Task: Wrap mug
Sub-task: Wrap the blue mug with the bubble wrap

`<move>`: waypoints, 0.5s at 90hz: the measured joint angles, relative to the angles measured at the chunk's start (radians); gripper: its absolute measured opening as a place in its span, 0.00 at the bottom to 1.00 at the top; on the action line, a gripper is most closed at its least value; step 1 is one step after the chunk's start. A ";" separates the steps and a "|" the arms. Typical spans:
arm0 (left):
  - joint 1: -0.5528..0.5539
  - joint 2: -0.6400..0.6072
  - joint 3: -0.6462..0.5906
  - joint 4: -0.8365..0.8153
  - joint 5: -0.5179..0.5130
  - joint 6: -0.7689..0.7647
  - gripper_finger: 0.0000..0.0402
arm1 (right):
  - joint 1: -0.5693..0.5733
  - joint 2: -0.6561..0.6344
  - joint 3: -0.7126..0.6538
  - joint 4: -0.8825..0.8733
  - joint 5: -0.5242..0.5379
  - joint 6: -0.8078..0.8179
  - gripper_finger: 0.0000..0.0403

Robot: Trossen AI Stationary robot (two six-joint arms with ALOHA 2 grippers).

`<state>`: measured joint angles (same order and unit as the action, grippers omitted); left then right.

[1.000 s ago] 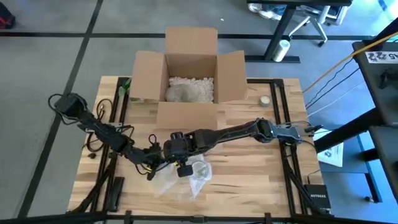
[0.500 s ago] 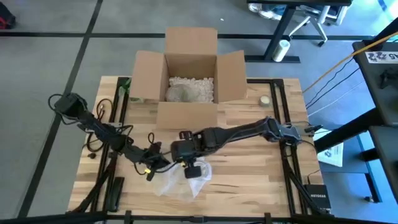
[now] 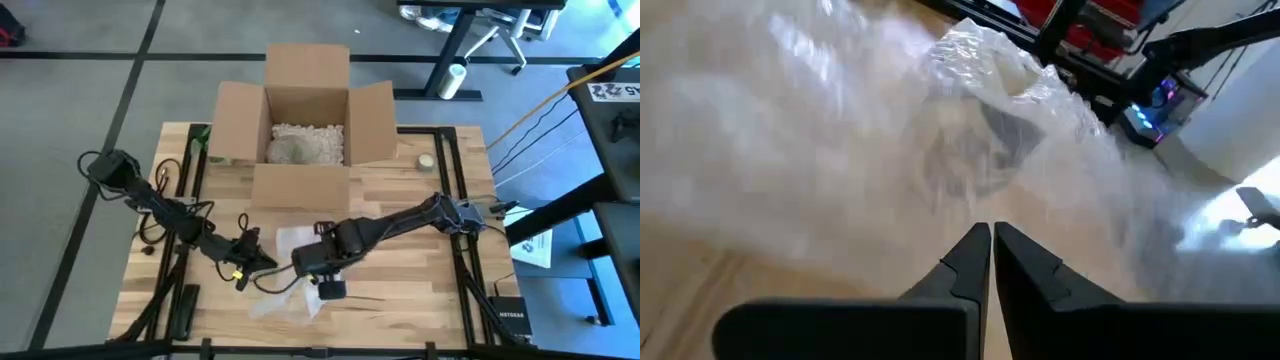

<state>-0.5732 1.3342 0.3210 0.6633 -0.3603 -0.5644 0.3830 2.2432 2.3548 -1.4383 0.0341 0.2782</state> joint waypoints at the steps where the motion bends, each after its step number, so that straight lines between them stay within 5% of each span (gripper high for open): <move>1: 0.000 0.000 0.000 -0.001 0.000 0.000 0.00 | 0.003 0.000 0.000 -0.004 0.000 0.003 0.00; 26: 0.000 0.000 0.000 0.000 0.000 0.006 0.00 | 0.019 -0.006 0.000 0.106 0.164 -0.074 0.00; 45: 0.000 0.000 0.000 0.001 0.000 0.018 0.00 | -0.031 -0.003 0.000 0.322 0.106 -0.266 0.00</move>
<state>-0.5732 1.3342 0.3210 0.6646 -0.3603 -0.5459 0.3518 2.2402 2.3547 -1.1165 0.1399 0.0121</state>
